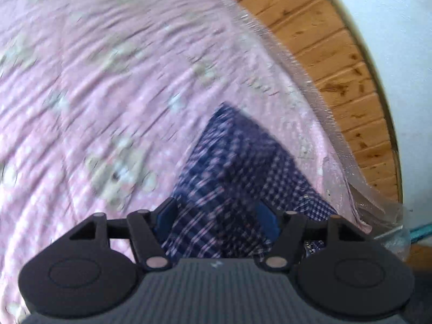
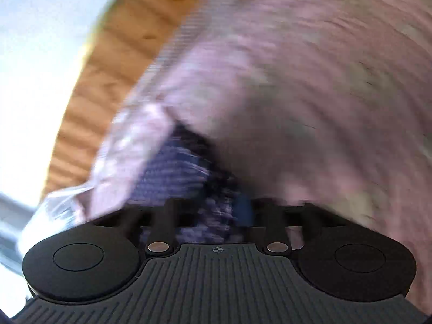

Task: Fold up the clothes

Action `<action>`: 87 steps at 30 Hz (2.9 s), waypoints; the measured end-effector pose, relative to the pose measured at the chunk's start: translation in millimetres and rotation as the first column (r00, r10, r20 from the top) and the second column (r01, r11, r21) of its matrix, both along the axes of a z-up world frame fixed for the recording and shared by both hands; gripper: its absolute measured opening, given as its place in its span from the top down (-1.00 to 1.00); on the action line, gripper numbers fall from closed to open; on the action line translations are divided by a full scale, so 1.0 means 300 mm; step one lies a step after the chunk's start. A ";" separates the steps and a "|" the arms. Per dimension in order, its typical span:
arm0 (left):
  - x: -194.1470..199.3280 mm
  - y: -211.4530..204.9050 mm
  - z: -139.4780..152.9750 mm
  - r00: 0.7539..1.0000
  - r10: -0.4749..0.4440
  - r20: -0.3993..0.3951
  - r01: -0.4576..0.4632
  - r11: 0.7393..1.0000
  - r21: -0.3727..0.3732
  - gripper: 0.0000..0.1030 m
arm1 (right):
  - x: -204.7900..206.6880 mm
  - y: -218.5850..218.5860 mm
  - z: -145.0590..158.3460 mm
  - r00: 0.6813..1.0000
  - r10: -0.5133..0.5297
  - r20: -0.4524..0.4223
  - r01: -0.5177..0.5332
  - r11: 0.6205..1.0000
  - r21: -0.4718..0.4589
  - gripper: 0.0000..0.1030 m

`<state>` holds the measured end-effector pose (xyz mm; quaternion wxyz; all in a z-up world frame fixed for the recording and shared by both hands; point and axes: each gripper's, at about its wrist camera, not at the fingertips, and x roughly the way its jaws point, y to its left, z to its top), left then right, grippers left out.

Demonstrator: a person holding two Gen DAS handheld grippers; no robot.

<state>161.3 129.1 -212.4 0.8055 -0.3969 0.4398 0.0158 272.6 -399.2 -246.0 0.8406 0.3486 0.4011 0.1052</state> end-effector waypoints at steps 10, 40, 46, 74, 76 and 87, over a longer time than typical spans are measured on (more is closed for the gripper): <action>0.033 0.092 -0.031 0.997 0.069 0.017 -0.068 0.994 -0.087 0.79 | -0.027 0.033 -0.009 0.999 0.026 -0.035 -0.023 0.995 0.098 0.43; -0.015 -0.020 -0.059 0.999 -0.043 -0.008 0.041 0.981 -0.191 0.37 | -0.137 0.092 -0.011 0.991 0.079 -0.110 -0.065 0.990 0.125 0.60; -0.009 -0.050 -0.052 0.999 -0.048 0.006 0.048 0.984 -0.174 0.96 | -0.122 0.118 -0.055 0.996 0.062 -0.068 -0.052 0.989 0.137 1.00; 0.318 -0.128 0.104 0.934 -0.351 0.063 0.335 0.925 0.178 0.34 | 0.099 0.326 0.261 0.896 0.441 0.044 -0.333 0.736 -0.590 0.36; 0.328 -0.105 0.042 0.944 -0.329 0.028 0.320 0.932 0.171 0.42 | 0.176 0.402 0.202 0.863 0.506 -0.004 -0.402 0.680 -0.613 0.36; 0.300 -0.060 0.003 0.960 -0.280 -0.008 0.277 0.944 0.177 0.76 | 0.198 0.349 0.041 0.831 0.541 -0.127 -0.472 0.565 -0.677 0.30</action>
